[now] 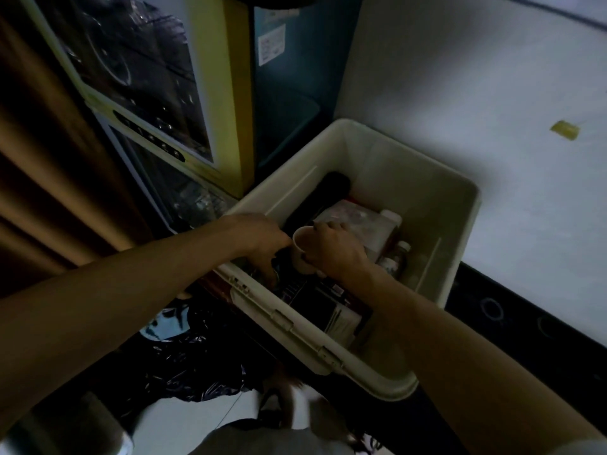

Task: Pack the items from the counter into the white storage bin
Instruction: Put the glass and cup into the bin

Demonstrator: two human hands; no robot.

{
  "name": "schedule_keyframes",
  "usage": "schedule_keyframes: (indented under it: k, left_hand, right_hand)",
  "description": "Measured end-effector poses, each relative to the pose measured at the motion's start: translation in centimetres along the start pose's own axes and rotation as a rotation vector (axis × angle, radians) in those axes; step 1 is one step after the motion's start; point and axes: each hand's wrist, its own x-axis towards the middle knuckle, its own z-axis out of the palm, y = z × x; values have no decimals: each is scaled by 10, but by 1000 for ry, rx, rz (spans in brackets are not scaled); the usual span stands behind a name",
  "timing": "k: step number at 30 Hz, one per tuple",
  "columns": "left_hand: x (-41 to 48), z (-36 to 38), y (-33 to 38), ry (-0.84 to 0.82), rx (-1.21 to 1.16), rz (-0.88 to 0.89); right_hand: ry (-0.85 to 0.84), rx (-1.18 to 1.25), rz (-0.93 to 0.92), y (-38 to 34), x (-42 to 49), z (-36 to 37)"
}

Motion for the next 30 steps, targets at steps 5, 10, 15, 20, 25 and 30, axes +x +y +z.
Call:
schedule_keyframes:
  k: [5,10,15,20,25,30]
  left_hand:
    - [8,3,0,30,-48,-3]
    - [7,5,-2,123,-86,-35]
    - [-6,9,9,367,-86,-126]
    - [-23,16,38,560,-98,-323]
    - [-37,29,79,574,-294,-659]
    - [-52,30,116,728,-543,-960]
  right_hand:
    - [9,2,-2,6,-5,-12]
    - [14,-19,-21,20,-11,-23]
    - [41,-26,-65,45,-20,-45]
    - [32,2,-145,73,-19,-63]
    - [-51,63,-148,86,-16,-62]
    - [39,44,-329,85,-23,-60]
